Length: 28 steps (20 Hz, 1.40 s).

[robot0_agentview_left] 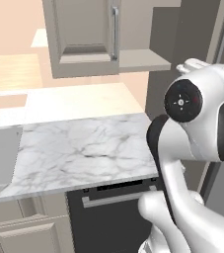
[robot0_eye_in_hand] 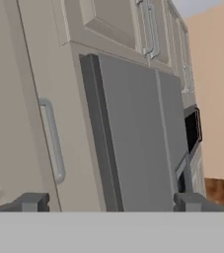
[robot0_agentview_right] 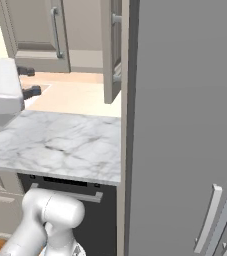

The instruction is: Open the cabinet and move the ladle to the pot. Then close the cabinet.

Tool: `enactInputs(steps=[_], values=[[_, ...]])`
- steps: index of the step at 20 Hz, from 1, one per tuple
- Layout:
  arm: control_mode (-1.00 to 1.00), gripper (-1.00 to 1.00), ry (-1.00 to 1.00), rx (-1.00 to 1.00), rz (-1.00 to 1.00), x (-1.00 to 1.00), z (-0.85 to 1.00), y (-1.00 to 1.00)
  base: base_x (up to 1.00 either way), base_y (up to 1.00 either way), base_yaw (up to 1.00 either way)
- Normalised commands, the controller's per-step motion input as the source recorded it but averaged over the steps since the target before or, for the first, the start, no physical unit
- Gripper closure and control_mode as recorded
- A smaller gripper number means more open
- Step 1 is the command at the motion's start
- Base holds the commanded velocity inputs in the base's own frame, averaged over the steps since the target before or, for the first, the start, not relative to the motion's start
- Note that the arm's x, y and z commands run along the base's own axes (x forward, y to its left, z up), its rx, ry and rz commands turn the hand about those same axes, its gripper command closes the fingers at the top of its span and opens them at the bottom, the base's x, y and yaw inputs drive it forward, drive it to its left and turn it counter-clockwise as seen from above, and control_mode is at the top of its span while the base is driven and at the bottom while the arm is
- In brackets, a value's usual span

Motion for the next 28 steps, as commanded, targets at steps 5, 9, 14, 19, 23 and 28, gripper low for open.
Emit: enactInputs(steps=[5, 9, 14, 19, 23, 28], values=[[-1.00, -1.00, -0.25, -0.05, 0.00, -0.02, -0.16, -0.08, 0.00, 0.00, 0.00], [-1.00, -1.00, -0.19, -0.08, 0.00, -0.06, 0.00, -0.34, 0.00, 0.00, 0.00], [-1.00, -1.00, -0.08, -0.05, 0.00, 0.02, 0.00, -0.27, 0.00, 0.00, 0.00], [-1.00, -1.00, -0.03, -0.03, 0.05, 0.15, 0.00, -0.01, 0.00, 0.00, 0.00], [-1.00, -1.00, -0.01, -0.03, 0.09, 0.26, -0.01, 0.00, 0.00, 0.00, 0.00], [-1.00, -1.00, 0.00, -0.02, 0.09, 0.31, -0.15, 0.00, 0.00, 0.00, 0.00]])
